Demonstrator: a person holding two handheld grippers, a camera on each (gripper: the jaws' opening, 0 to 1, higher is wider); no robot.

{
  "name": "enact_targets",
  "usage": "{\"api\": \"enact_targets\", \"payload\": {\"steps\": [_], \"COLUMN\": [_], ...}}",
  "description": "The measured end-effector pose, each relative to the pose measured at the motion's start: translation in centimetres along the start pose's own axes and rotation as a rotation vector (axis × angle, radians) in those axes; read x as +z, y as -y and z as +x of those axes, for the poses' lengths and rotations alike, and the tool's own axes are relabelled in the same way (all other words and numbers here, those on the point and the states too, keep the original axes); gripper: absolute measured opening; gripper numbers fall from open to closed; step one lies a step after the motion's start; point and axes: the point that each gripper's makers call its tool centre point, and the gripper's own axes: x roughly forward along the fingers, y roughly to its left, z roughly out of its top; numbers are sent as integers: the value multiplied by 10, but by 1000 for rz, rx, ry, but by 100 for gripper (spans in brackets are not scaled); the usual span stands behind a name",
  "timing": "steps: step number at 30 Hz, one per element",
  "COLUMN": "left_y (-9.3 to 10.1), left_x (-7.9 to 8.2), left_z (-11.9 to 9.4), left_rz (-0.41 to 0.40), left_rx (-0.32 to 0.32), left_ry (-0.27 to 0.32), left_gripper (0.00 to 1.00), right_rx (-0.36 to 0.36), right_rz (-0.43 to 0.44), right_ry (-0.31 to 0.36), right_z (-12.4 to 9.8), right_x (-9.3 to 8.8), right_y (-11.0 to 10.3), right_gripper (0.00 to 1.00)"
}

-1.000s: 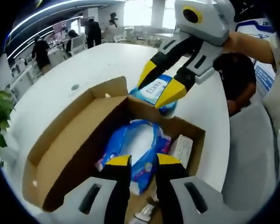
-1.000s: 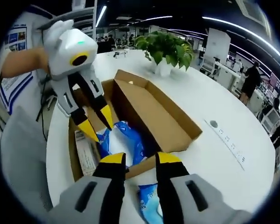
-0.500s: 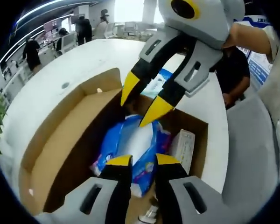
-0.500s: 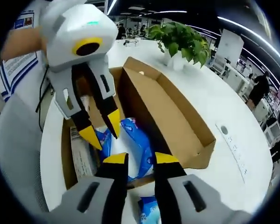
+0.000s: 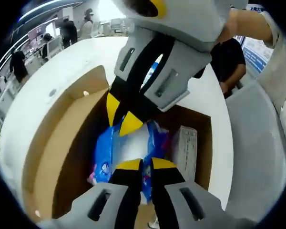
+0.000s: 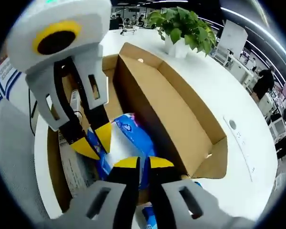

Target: Operate the shoe box by opening the lid, removing the specified soft item, and placing it in the target area until the item is outside and the box remains undamaged.

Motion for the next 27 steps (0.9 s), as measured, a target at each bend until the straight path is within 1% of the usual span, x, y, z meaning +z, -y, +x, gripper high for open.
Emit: {"api": "enact_targets", "payload": {"steps": [2, 6, 15, 20, 27], "left_y": [1, -1, 1, 1, -4], "left_x": [-2, -1, 0, 4, 9], "left_z": [-1, -7, -17, -25, -47], "left_rz": [3, -3, -24, -18, -14], "left_rx": [3, 13, 31, 45, 86], "left_ry": [-3, 8, 26, 38, 59], "left_gripper": [0, 0, 0, 0, 0], "right_rx": [1, 4, -12, -17, -17], "right_rz": [12, 23, 28, 21, 12], "right_ry": [-4, 0, 50, 77, 119], "right_z": [2, 1, -6, -14, -27], "right_x": [-1, -1, 9, 19, 33], "right_y": [0, -2, 0, 1, 1], "right_gripper": [0, 0, 0, 0, 0]}}
